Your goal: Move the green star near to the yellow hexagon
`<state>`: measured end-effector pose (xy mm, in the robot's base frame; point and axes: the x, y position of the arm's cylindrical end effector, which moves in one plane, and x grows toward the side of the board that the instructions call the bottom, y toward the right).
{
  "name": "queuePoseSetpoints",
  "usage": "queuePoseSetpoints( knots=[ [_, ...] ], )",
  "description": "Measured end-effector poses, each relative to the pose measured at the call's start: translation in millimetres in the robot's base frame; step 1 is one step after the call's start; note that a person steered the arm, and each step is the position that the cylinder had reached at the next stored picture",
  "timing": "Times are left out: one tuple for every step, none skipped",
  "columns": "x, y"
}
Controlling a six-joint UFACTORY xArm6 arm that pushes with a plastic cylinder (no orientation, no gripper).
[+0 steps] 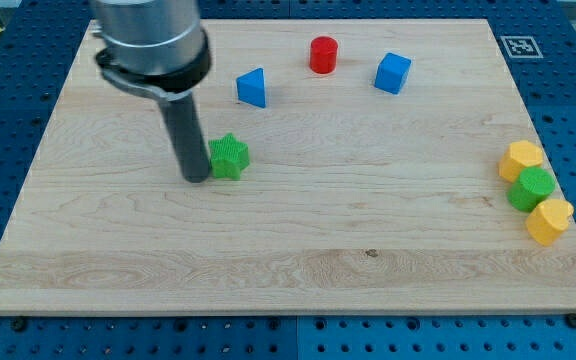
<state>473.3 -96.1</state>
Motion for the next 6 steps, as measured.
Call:
queuePoseSetpoints(
  knots=[
    [0, 14],
    [-1, 14],
    [-5, 16],
    [-13, 16],
    [-13, 21],
    [-13, 24]
  ],
)
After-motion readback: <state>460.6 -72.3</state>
